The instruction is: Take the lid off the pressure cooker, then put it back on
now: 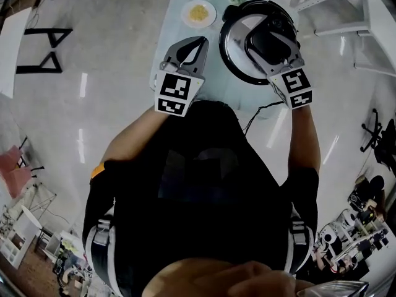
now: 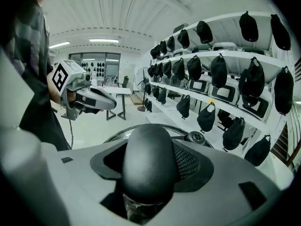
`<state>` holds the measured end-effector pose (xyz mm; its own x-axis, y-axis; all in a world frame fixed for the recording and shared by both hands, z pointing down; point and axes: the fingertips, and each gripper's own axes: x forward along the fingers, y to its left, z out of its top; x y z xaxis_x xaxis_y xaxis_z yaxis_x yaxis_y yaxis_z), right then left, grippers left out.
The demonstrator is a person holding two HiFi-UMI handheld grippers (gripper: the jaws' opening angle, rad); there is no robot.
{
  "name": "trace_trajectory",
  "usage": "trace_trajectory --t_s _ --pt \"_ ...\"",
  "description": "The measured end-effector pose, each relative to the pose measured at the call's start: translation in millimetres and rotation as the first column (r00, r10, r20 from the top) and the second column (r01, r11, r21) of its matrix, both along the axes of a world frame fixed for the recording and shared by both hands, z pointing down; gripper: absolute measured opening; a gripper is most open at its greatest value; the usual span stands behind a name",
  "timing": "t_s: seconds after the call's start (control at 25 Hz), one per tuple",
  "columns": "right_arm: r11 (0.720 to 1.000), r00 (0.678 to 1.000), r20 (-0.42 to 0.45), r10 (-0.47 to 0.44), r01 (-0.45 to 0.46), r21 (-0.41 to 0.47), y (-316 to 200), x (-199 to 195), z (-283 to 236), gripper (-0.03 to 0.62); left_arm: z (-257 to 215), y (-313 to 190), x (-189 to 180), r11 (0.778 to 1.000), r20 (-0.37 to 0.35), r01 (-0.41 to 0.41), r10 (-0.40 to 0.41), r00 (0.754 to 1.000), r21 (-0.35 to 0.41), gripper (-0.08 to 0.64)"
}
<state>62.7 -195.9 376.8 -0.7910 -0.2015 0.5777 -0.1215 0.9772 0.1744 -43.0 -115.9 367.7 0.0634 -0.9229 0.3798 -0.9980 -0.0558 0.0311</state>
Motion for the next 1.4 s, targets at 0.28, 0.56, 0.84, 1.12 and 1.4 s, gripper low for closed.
trace_trajectory --t_s 0.28,0.56,0.84,1.12,1.4 --pt "0.999 0.999 -0.017 -0.041 0.041 -0.02 -74.0 15.2 13.0 0.288 16.4 -39.5 16.0 0.997 0.004 0.051 -0.051 0.999 -0.056 0.014" --pt "0.993 0.994 -0.015 -0.105 0.104 -0.063 -99.3 1.8 28.7 0.288 23.3 -45.4 5.5 0.988 0.012 0.126 -0.126 0.992 -0.089 0.014" --pt "0.982 0.986 -0.019 -0.165 0.162 -0.099 -96.7 -9.1 41.0 0.288 29.1 -50.6 1.2 0.982 0.014 0.159 -0.158 0.987 -0.103 0.014" --pt "0.968 0.973 -0.05 -0.223 0.216 -0.129 -90.6 -6.3 50.6 0.288 32.0 -53.8 3.3 0.981 0.008 0.16 -0.16 0.987 -0.109 0.014" --pt "0.958 0.97 -0.024 -0.242 0.235 -0.167 -94.7 -6.9 58.1 0.29 37.6 -59.4 11.1 0.984 0.003 0.138 -0.139 0.99 -0.115 0.014"
